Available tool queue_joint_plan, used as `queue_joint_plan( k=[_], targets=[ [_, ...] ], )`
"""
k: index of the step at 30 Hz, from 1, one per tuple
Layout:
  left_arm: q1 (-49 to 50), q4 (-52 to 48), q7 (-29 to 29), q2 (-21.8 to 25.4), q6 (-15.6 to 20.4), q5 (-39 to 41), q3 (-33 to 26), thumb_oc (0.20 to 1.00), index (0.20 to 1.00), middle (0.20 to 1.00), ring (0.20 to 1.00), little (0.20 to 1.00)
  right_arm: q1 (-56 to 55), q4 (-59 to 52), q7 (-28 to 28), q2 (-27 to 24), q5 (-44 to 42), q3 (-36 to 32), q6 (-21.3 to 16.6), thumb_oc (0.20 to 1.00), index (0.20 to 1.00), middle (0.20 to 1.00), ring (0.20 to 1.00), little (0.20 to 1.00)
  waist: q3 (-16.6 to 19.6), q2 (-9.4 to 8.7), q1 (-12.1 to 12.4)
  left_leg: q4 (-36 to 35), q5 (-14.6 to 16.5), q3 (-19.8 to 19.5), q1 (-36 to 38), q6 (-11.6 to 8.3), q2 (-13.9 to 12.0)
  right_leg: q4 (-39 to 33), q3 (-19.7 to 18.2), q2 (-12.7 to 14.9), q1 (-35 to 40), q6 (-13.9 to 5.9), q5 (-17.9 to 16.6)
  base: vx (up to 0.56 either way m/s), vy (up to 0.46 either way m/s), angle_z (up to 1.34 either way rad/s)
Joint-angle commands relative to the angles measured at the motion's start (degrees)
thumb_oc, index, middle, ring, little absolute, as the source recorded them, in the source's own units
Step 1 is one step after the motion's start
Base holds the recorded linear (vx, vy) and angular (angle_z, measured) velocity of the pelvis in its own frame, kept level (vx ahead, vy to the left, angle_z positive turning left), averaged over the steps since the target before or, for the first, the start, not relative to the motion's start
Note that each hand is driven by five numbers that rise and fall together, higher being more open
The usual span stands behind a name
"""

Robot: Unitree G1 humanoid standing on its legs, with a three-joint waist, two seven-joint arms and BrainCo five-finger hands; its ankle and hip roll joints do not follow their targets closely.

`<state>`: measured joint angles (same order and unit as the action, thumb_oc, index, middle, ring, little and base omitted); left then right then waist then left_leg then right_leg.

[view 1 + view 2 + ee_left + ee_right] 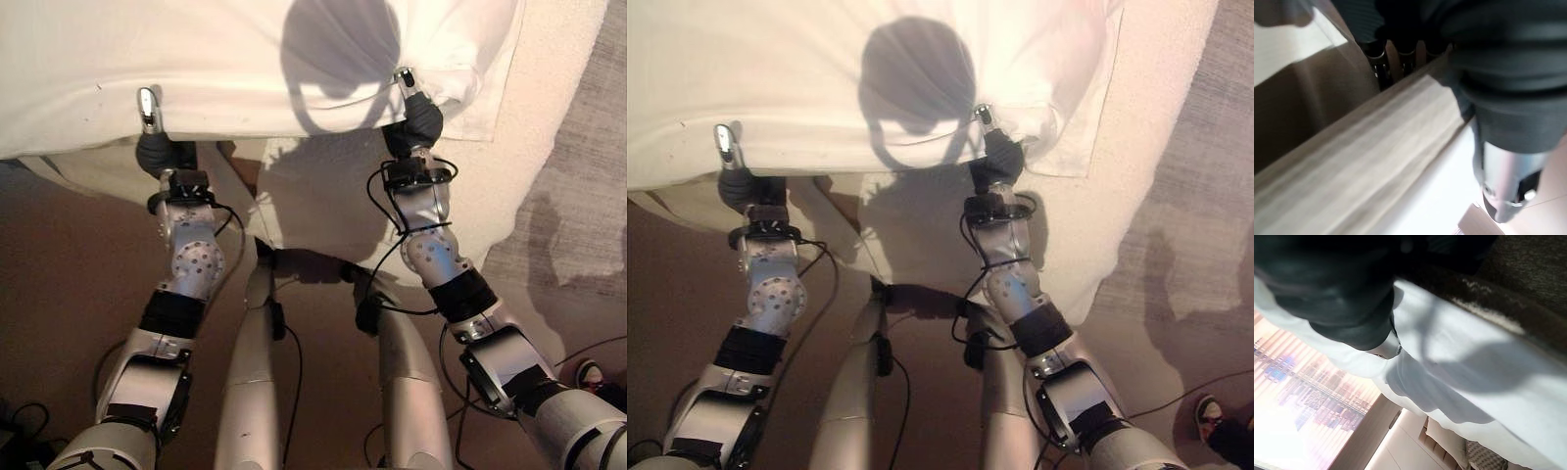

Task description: Make the bed

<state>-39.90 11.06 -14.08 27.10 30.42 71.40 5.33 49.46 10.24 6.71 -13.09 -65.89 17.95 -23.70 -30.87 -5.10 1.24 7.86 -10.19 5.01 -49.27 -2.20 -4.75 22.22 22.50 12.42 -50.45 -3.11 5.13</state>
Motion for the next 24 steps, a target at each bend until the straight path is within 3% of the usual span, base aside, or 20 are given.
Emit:
queue_joint_plan(
  k=[1, 3, 4, 5, 6, 17, 22, 24],
  targets=[
    [0.43, 1.32, -0.60, 3.24, 4.16, -3.84, -8.36, 1.000, 1.000, 1.000, 1.000, 1.000, -8.99, -4.91, -2.46, -5.74, 2.44, -3.32, -2.49, 0.200, 0.200, 0.200, 0.200, 0.200, 1.07, 3.48, -1.58, 9.22, 11.34, 1.11, 1.24, -0.95, 0.47, -5.04, 1.95, 1.74, 1.29, -7.70, -9.86, 0.00, 0.053, 0.04],
    [0.28, 1.95, -0.50, 3.83, 3.78, -4.40, -8.25, 1.000, 1.000, 1.000, 1.000, 1.000, -9.41, -4.92, -3.00, -6.03, 2.57, -3.16, -2.09, 0.200, 0.200, 0.200, 0.200, 0.200, 1.07, 3.64, -1.54, 9.36, 11.51, 1.21, 1.52, -0.90, 0.55, -4.89, 1.76, 1.88, 1.51, -7.69, -9.80, 0.00, 0.044, 0.03],
    [0.32, 2.27, -0.41, 3.98, 3.54, -4.72, -8.17, 0.743, 0.743, 0.743, 0.743, 0.743, -9.55, -4.86, -3.11, -6.13, 2.71, -3.27, -1.97, 0.200, 0.200, 0.200, 0.200, 0.200, 1.07, 3.74, -1.62, 9.40, 11.56, 1.31, 1.55, -0.88, 0.60, -4.83, 1.63, 1.88, 1.46, -7.66, -9.78, 0.00, 0.032, 0.03],
    [0.01, 2.92, -0.84, 4.33, 3.43, -5.74, -8.03, 0.291, 0.291, 0.291, 0.291, 0.291, -9.65, -4.77, -3.33, -6.32, 2.85, -3.29, -1.76, 0.200, 0.200, 0.200, 0.200, 0.200, 1.07, 3.79, -1.68, 9.46, 11.63, 1.38, 1.58, -0.82, 0.66, -4.74, 1.43, 1.92, 1.44, -7.63, -9.76, 0.00, 0.043, 0.03],
    [-0.48, 2.81, -0.88, 4.39, 3.47, -5.77, -7.62, 0.200, 0.200, 0.200, 0.200, 0.200, -9.78, -4.72, -3.45, -6.32, 2.93, -2.95, -1.59, 0.200, 0.200, 0.200, 0.200, 0.200, 1.07, 3.81, -1.82, 9.48, 11.62, 1.44, 1.57, -0.80, 0.68, -4.77, 1.32, 1.93, 1.51, -7.60, -9.74, 0.00, 0.039, 0.03],
    [1.62, 3.19, -0.46, 4.60, 2.19, -9.95, -7.88, 0.200, 0.200, 0.200, 0.200, 0.200, -14.18, -4.01, -3.93, -5.85, 3.31, -3.26, -1.36, 0.200, 0.200, 0.200, 0.200, 0.200, 1.07, 3.97, -2.53, 9.94, 11.74, 1.80, 3.37, -0.86, 0.44, -3.07, 0.43, 1.78, 2.34, -7.26, -8.92, 0.00, 0.003, 0.00],
    [6.46, 2.13, -0.21, 2.42, 2.07, -10.95, -9.90, 0.200, 0.200, 0.200, 0.200, 0.200, -18.68, -3.47, -2.83, -3.99, 3.39, -4.68, -1.17, 0.200, 0.200, 0.200, 0.200, 0.200, 1.07, 3.59, -2.74, 12.02, 13.45, 2.37, 9.64, -0.96, -0.71, -1.89, -0.03, 1.48, 8.05, -6.83, -7.77, 0.02, -0.017, 0.02],
    [9.89, 1.98, 0.55, 1.46, 2.21, -10.79, -11.99, 0.200, 0.200, 0.200, 0.200, 0.200, -22.60, -3.68, -3.76, -4.64, 4.04, -5.72, 0.24, 0.200, 0.200, 0.200, 0.200, 0.200, 1.07, 2.43, -2.85, 18.86, 14.64, 1.29, 13.37, -1.92, -0.55, -1.99, -0.77, 1.45, 14.94, -5.64, -6.61, 0.06, -0.049, 0.02]
  ],
)
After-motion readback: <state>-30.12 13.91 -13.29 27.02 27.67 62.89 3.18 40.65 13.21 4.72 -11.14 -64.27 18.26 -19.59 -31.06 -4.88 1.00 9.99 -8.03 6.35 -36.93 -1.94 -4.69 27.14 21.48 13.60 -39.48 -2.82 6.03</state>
